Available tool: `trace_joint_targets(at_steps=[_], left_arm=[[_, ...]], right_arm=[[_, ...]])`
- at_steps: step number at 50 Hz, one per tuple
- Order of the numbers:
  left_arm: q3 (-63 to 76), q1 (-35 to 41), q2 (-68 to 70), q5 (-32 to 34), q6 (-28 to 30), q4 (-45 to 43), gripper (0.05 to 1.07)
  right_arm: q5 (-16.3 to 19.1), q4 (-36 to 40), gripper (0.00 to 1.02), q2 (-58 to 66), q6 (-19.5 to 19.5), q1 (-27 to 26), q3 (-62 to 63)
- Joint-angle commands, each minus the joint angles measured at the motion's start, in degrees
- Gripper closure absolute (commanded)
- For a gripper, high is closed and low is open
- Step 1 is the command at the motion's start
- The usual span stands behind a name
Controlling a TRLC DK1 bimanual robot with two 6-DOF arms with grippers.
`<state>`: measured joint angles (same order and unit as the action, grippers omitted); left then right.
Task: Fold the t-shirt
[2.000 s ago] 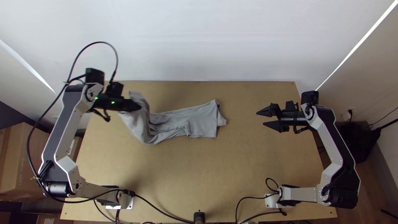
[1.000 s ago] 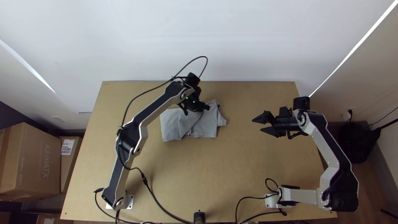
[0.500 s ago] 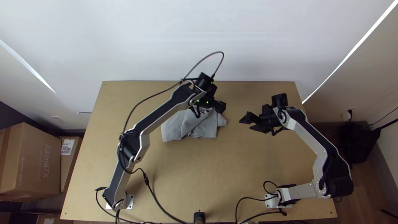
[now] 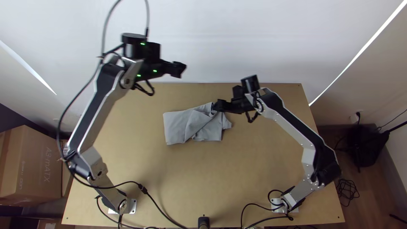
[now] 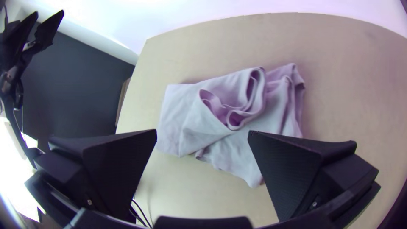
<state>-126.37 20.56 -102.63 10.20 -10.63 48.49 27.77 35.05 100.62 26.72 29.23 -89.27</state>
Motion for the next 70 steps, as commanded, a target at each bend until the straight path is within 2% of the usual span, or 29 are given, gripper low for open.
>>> trace_joint_targets(at_steps=[1, 4, 10, 22, 26, 30, 32, 38, 51, 57, 62, 70], left_arm=[[3.1, -4.6, 5.0, -0.2, 1.1, 2.4, 0.1], [4.4, -7.7, 7.0, -0.2, 1.7, 3.4, 0.1], [6.8, -13.1, 11.0, -0.2, 2.3, 4.4, 0.1], [12.5, -20.2, 17.2, -0.2, 2.9, 5.4, 0.1], [13.8, -21.7, 18.7, -0.2, 2.9, 5.4, 0.1], [15.0, -22.8, 19.8, -0.2, 2.9, 5.4, 0.1], [15.5, -23.4, 20.2, -0.2, 2.9, 5.4, 0.1], [16.6, -24.6, 21.0, -0.1, 2.7, 5.0, 0.1], [18.4, -26.1, 22.2, 0.0, 2.2, 4.1, 0.1], [18.6, -27.2, 22.5, 0.3, 2.1, 3.8, 0.1], [18.6, -28.0, 22.6, 0.7, 2.4, 3.8, 0.1], [18.4, -29.3, 22.6, 1.9, 2.5, 3.3, 0.1]], right_arm=[[-0.6, -1.4, 0.03, 5.3, -0.8, 3.0, -4.5], [-0.6, -2.4, 0.03, 8.2, -1.0, 4.6, -7.1], [-0.6, -4.2, 0.03, 13.5, -3.8, 7.7, -12.8], [-0.3, -4.4, 0.03, 26.7, -3.0, 12.1, -27.4], [-0.3, -0.4, 0.03, 31.0, -1.3, 12.1, -32.5], [-0.3, 7.9, 0.03, 35.4, 1.8, 11.3, -38.1], [-0.2, 12.7, 0.03, 36.8, 2.0, 10.5, -39.9], [-0.3, 20.1, 0.03, 34.4, -1.1, 8.6, -36.1], [-0.5, 20.1, 0.03, 19.0, -2.2, 1.8, -15.1], [-3.2, 20.7, 0.03, 13.3, -2.7, -1.1, -8.6], [-5.5, 21.7, 0.03, 10.0, -3.6, -3.0, -6.4], [-5.2, 17.2, 0.03, 9.7, -4.7, -6.9, -6.4]])
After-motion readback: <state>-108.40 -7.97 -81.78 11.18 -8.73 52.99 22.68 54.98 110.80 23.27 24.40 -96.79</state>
